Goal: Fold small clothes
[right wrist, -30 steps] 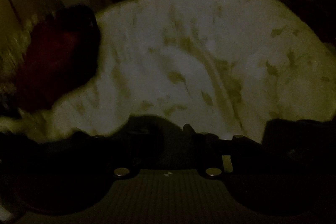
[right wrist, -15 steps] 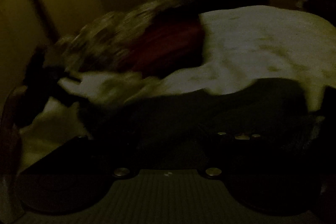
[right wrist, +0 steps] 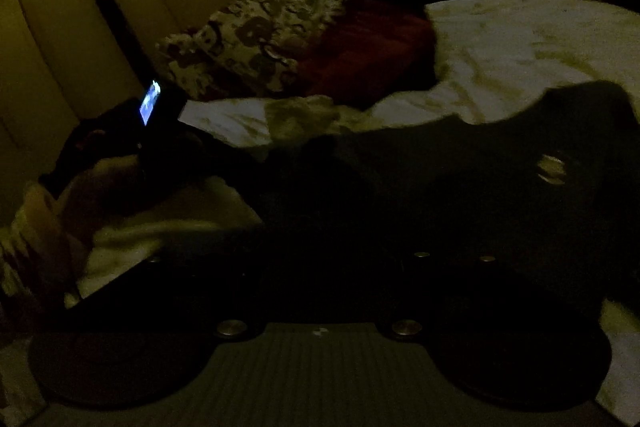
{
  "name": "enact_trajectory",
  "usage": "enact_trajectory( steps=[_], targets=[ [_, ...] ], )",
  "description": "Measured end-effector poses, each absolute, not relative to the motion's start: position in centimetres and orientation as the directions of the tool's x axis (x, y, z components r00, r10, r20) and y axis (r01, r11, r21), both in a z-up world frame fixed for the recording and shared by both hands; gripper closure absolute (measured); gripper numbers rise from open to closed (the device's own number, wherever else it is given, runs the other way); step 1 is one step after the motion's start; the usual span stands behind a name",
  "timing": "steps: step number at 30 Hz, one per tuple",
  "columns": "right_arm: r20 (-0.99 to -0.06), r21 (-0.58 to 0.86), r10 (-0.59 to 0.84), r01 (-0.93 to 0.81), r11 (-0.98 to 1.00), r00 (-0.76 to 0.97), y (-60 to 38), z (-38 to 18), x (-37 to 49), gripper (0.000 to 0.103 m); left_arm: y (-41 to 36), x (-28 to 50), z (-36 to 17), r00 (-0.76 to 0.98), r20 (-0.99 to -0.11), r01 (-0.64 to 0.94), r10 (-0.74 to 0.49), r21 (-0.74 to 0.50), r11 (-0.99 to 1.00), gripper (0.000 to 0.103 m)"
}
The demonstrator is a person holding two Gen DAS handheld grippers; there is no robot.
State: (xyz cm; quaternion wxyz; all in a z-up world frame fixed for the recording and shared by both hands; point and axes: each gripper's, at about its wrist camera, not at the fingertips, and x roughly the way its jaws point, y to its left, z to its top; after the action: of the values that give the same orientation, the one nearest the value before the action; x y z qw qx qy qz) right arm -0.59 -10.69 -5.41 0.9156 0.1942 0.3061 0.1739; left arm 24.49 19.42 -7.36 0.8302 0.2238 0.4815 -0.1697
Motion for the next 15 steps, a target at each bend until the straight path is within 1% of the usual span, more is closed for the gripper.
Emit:
enact_trajectory(
  steps=[1, 2, 5, 6, 8, 9, 10, 11, 12, 13, 14, 15],
  targets=[
    [-0.499, 0.457, 0.421, -0.183, 0.87, 0.758, -10.8, -5.6, -1.2, 0.005, 19.5, 24.3, -7.0, 0.497, -0.866, 0.489, -0.051, 0.231, 0.841, 0.084],
    [-0.498, 0.46, 0.415, -0.173, 0.871, 0.762, -10.9, -5.8, -1.9, 0.005, 19.8, 24.2, -6.4, 0.506, -0.861, 0.482, -0.054, 0.23, 0.846, 0.085],
    [-0.484, 0.479, 0.423, -0.172, 0.861, 0.766, -10.8, -5.8, -2.1, 0.005, 21.4, 23.5, -3.1, 0.537, -0.836, 0.464, -0.113, 0.181, 0.867, 0.088],
    [-0.474, 0.484, 0.429, -0.179, 0.857, 0.769, -10.6, -5.7, -2.2, 0.005, 21.9, 23.5, -2.0, 0.559, -0.822, 0.449, -0.11, 0.189, 0.874, 0.093],
    [-0.446, 0.519, 0.46, -0.197, 0.832, 0.768, -10.2, -5.6, -1.7, 0.005, 23.3, 23.6, 0.5, 0.624, -0.779, 0.39, -0.062, 0.242, 0.889, 0.097],
    [-0.433, 0.537, 0.475, -0.204, 0.819, 0.766, -10.1, -5.6, -1.5, 0.005, 24.2, 23.6, 2.1, 0.659, -0.751, 0.35, -0.038, 0.261, 0.9, 0.103],
    [-0.425, 0.543, 0.481, -0.209, 0.813, 0.767, -9.8, -5.6, -1.4, 0.005, 25.2, 23.6, 3.4, 0.701, -0.713, 0.294, 0.012, 0.305, 0.906, 0.103],
    [-0.42, 0.543, 0.484, -0.215, 0.812, 0.768, -9.5, -5.5, -1.2, 0.005, 26.2, 23.7, 5.0, 0.753, -0.651, 0.213, 0.102, 0.386, 0.897, 0.103],
    [-0.416, 0.543, 0.49, -0.223, 0.81, 0.766, -9.3, -5.4, -1.0, 0.005, 27.0, 23.9, 6.3, 0.781, -0.606, 0.167, 0.148, 0.432, 0.886, 0.103],
    [-0.411, 0.547, 0.496, -0.229, 0.806, 0.765, -9.0, -5.4, -0.9, 0.005, 27.9, 24.3, 7.5, 0.787, -0.597, 0.149, 0.157, 0.432, 0.89, 0.103],
    [-0.406, 0.555, 0.501, -0.23, 0.8, 0.764, -8.9, -5.4, -0.8, 0.005, 28.7, 24.6, 8.5, 0.777, -0.611, 0.14, 0.149, 0.399, 0.906, 0.103],
    [-0.403, 0.563, 0.508, -0.231, 0.793, 0.761, -8.8, -5.6, -0.7, 0.005, 29.0, 24.6, 8.9, 0.764, -0.634, 0.16, 0.12, 0.366, 0.917, 0.099]
  ],
)
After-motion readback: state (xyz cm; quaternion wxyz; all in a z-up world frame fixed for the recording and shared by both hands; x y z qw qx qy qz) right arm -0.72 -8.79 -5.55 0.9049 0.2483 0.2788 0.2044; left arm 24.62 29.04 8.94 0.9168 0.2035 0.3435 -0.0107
